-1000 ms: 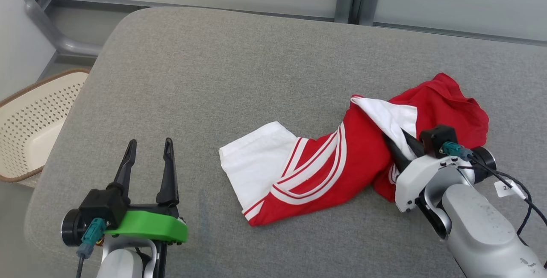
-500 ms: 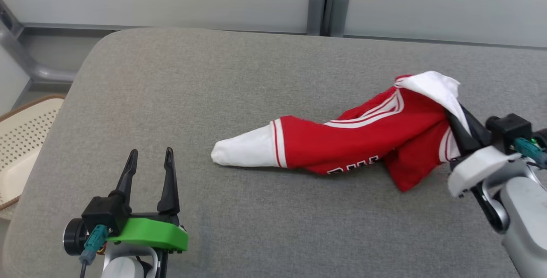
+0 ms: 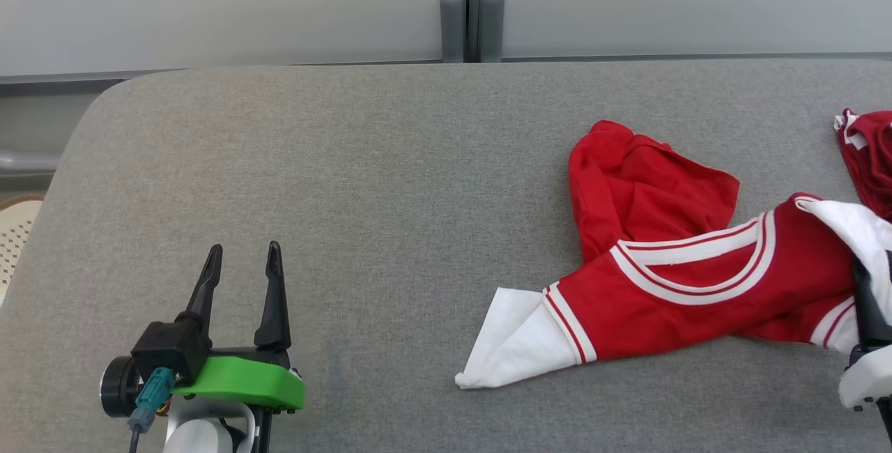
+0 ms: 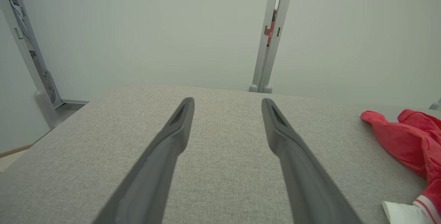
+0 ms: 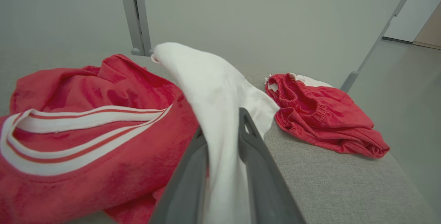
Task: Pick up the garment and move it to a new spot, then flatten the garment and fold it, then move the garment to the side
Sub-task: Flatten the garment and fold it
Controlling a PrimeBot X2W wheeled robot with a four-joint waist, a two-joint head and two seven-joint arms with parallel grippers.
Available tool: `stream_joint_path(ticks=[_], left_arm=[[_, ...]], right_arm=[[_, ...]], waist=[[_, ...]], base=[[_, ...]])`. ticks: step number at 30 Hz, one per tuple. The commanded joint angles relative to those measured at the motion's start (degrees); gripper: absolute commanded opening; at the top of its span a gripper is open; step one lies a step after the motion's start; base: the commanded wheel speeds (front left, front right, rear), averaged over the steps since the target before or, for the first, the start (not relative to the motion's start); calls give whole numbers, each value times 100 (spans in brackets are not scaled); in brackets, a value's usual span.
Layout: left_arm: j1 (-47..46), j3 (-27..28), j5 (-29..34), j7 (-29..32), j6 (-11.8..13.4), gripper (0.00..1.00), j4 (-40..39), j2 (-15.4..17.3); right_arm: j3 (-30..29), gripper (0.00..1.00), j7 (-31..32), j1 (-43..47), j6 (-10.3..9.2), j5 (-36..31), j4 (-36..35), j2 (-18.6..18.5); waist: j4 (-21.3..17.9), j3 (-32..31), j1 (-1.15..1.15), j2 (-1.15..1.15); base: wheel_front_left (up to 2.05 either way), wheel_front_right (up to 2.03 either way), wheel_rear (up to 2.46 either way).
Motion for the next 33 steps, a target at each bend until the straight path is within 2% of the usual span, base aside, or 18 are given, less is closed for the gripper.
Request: stream_joint_path(ticks=[1, 9, 13, 17, 26, 33], left_arm=[[-65, 19, 50, -2, -21, 100, 4, 11], [-130, -34, 42, -1, -40, 100, 41, 12], [-131, -51, -3, -1, -41, 100, 53, 12], [-154, -71, -30, -1, -22, 100, 55, 12], [-283, -205, -146, -1, 37, 100, 45, 12], [-401, -367, -268, -1, 105, 100, 40, 12]], right_arm=[[-4, 100, -10, -91, 1, -57, -17, 60], [249, 100, 44, -512, 1, -225, -435, 279], [628, 100, 286, -783, 1, -253, -545, 404], [1270, 100, 535, -1064, 1, -197, -554, 449], [2187, 100, 1029, -1893, 1, -59, 180, 595], [2617, 100, 1225, -2605, 1, -39, 1355, 722]], waist=[[-66, 36, 0, 0], [-56, 39, 0, 0], [41, 56, 0, 0], [148, 86, 0, 0], [420, 278, 0, 0], [728, 488, 0, 0]], base=[[0, 0, 0], [0, 0, 0], [0, 0, 0], [0, 0, 0], [0, 0, 0], [0, 0, 0]])
